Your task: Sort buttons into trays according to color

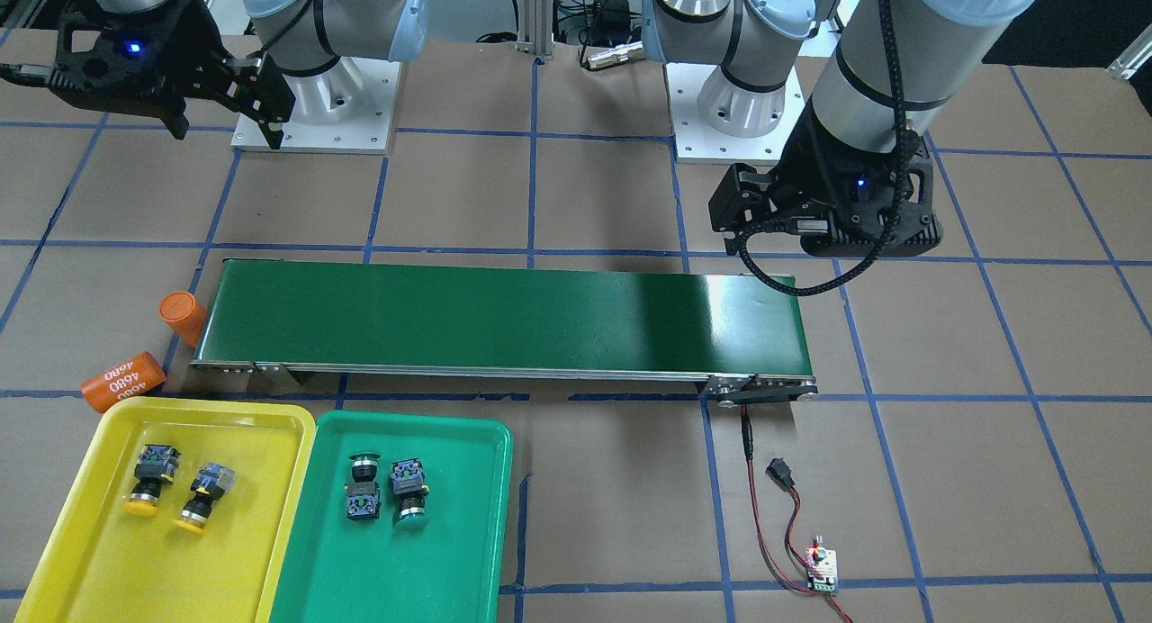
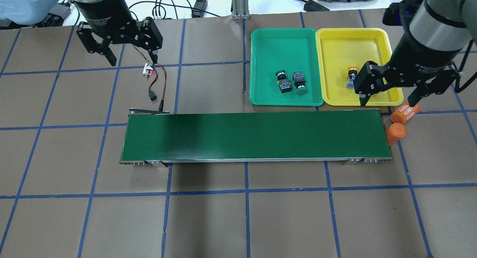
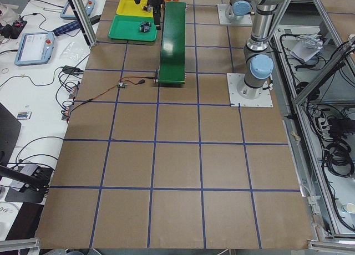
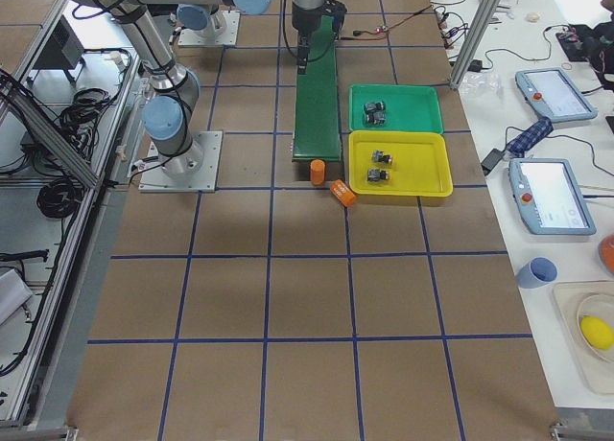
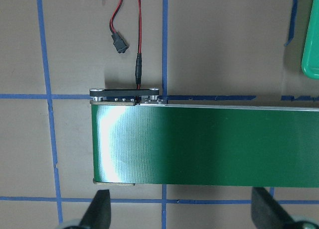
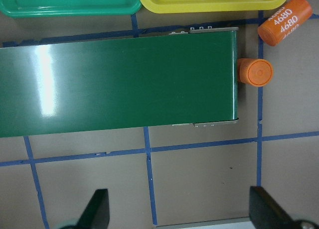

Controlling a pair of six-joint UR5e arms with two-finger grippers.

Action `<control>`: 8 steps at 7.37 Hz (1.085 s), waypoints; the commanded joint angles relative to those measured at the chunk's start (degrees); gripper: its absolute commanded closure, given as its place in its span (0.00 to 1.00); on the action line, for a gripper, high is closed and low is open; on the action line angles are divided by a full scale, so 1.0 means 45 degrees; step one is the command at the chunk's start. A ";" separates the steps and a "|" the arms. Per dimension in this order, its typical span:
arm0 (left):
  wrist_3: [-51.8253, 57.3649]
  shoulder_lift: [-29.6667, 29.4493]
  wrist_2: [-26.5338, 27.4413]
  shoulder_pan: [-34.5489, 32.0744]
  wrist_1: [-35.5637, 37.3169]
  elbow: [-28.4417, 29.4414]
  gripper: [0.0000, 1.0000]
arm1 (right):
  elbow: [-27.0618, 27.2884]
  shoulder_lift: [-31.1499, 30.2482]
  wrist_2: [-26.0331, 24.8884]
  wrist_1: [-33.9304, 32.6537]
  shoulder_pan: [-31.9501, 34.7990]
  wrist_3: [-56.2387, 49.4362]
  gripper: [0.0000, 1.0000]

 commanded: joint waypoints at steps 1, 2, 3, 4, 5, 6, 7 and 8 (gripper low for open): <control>0.0000 -0.0008 0.0000 0.0000 0.0000 0.0001 0.00 | 0.0033 0.0159 -0.0023 -0.0080 0.0841 0.1204 0.00; 0.0000 -0.0008 0.0000 0.0000 0.0000 0.0001 0.00 | 0.0053 0.0198 -0.0120 -0.0042 0.1117 0.1095 0.00; 0.0000 -0.0008 0.0000 0.0000 0.0000 0.0001 0.00 | 0.0246 0.0179 -0.0063 -0.0061 0.1119 0.1036 0.00; 0.0000 -0.0008 0.0000 0.0000 0.0000 0.0001 0.00 | 0.0306 0.0179 -0.0140 -0.0061 0.1119 0.0997 0.00; 0.0000 -0.0008 0.0000 0.0000 0.0000 0.0001 0.00 | 0.0307 0.0179 -0.0160 -0.0100 0.1119 0.1016 0.00; 0.0000 -0.0008 0.0000 0.0000 0.0000 0.0001 0.00 | 0.0307 0.0121 -0.0179 -0.0100 0.1119 0.0997 0.00; 0.0000 -0.0008 0.0000 0.0000 0.0000 0.0001 0.00 | 0.0268 0.0121 -0.0141 -0.0061 0.1061 0.0996 0.00; 0.0000 0.0012 0.0000 0.0000 0.0000 0.0001 0.00 | 0.0132 0.0101 -0.0024 -0.0022 0.1022 0.1035 0.00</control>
